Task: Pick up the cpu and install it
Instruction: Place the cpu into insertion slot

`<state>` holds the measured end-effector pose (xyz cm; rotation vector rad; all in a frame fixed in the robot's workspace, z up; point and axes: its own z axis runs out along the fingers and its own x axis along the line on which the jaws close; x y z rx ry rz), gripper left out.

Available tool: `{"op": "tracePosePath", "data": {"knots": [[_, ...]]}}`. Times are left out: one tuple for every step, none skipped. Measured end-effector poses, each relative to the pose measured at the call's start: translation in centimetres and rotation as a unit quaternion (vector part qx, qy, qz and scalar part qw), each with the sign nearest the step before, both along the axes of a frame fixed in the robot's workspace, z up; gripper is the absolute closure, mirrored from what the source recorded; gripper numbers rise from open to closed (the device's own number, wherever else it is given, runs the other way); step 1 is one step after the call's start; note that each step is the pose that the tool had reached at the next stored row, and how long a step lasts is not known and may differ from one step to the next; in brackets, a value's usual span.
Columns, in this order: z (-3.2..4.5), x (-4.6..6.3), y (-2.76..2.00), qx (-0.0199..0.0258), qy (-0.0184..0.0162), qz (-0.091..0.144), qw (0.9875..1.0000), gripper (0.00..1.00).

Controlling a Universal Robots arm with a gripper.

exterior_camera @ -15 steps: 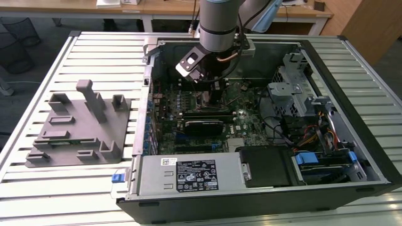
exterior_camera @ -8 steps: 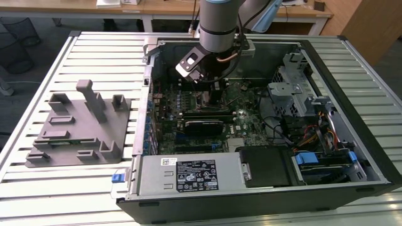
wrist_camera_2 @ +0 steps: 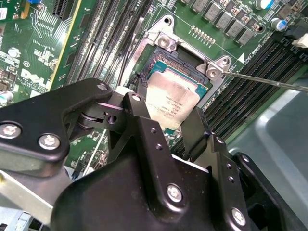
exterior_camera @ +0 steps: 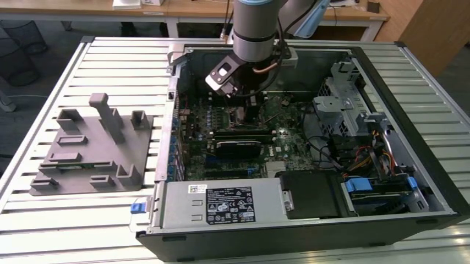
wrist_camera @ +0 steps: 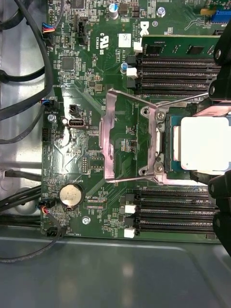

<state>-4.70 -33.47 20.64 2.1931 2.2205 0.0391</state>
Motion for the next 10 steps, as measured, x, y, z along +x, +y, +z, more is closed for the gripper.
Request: {"op": "tracePosePath", "data": {"knots": [[-0.05,0.0,0.0,0.0,0.0,0.0,1.0,0.47],[-0.11,0.0,0.0,0.0,0.0,0.0,1.0,0.47],[-0.19,0.0,0.0,0.0,0.0,0.0,1.0,0.47],[-0.27,0.0,0.0,0.0,0.0,0.0,1.0,0.47],[-0.36,0.0,0.0,0.0,0.0,0.0,1.0,0.47],[-0.45,0.0,0.0,0.0,0.0,0.0,1.0,0.47],[-0.53,0.0,0.0,0.0,0.0,0.0,1.0,0.47],[-0.59,0.0,0.0,-0.0001,0.0,0.0,1.0,0.47],[-0.65,0.0,0.0,0.0,0.0,0.0,1.0,0.47],[-0.71,0.0,0.0,0.0,0.0,0.0,1.0,0.47]]}}
